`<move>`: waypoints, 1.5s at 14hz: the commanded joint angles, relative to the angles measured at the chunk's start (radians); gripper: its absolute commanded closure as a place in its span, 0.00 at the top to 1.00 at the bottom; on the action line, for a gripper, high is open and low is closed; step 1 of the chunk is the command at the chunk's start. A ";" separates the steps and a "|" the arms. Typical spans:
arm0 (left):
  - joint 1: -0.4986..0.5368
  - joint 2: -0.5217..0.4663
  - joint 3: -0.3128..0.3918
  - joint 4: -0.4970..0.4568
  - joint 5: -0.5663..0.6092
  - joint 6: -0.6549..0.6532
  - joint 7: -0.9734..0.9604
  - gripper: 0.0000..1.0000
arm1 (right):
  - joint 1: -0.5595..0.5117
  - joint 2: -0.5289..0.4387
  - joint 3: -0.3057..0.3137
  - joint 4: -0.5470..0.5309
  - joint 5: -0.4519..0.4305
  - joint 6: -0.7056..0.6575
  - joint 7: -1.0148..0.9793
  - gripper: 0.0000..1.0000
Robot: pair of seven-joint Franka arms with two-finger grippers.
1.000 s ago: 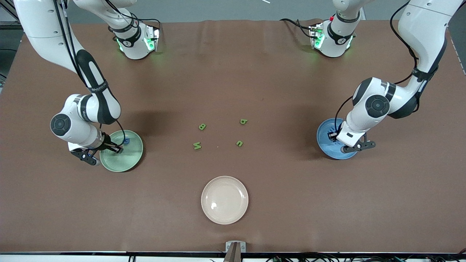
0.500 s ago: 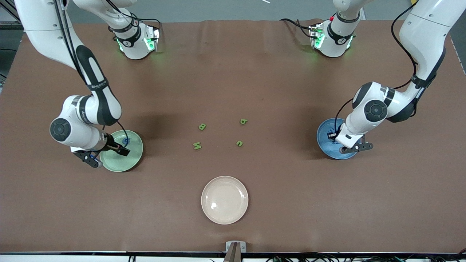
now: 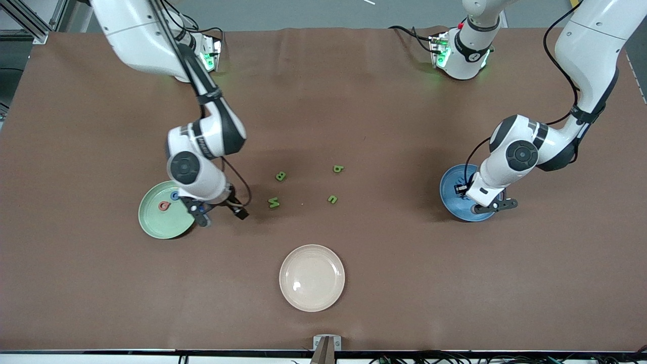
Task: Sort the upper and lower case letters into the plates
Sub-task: 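Grasp the green u with the left gripper, the green N with the right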
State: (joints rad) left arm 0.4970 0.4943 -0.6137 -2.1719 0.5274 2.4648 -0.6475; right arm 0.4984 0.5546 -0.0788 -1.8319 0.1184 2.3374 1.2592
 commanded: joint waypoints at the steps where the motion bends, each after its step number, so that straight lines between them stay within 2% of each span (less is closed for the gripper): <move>1: 0.006 -0.054 -0.072 0.053 0.002 -0.108 -0.008 1.00 | 0.051 0.099 -0.013 0.103 -0.008 -0.003 0.141 1.00; 4: -0.017 -0.033 -0.178 0.142 -0.004 -0.225 -0.148 1.00 | 0.068 0.119 -0.013 0.109 -0.008 0.040 0.201 1.00; 5: -0.058 -0.005 -0.191 0.170 -0.010 -0.237 -0.223 1.00 | 0.075 0.128 -0.013 0.109 -0.008 0.049 0.225 1.00; 10: -0.337 0.154 -0.184 0.352 -0.010 -0.247 -0.536 1.00 | 0.106 0.151 -0.013 0.111 -0.008 0.059 0.269 0.95; 12: -0.450 0.225 -0.154 0.446 -0.007 -0.245 -0.618 1.00 | 0.123 0.165 -0.013 0.111 -0.008 0.082 0.287 0.92; 14: -0.596 0.280 -0.071 0.536 -0.012 -0.245 -0.690 1.00 | 0.124 0.168 -0.013 0.111 -0.008 0.085 0.292 0.89; 16: -0.702 0.326 0.017 0.598 -0.018 -0.236 -0.728 1.00 | 0.134 0.169 -0.013 0.111 -0.008 0.085 0.293 0.79; 18: -0.759 0.383 0.049 0.674 -0.018 -0.234 -0.762 1.00 | 0.135 0.169 -0.013 0.112 -0.006 0.085 0.293 0.72; 21: -0.779 0.434 0.049 0.744 -0.020 -0.231 -0.784 1.00 | 0.137 0.169 -0.013 0.112 -0.005 0.083 0.293 0.57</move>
State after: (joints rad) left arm -0.2679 0.8879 -0.5678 -1.5046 0.5199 2.2478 -1.4250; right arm 0.6195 0.7099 -0.0833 -1.7223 0.1172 2.4193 1.5281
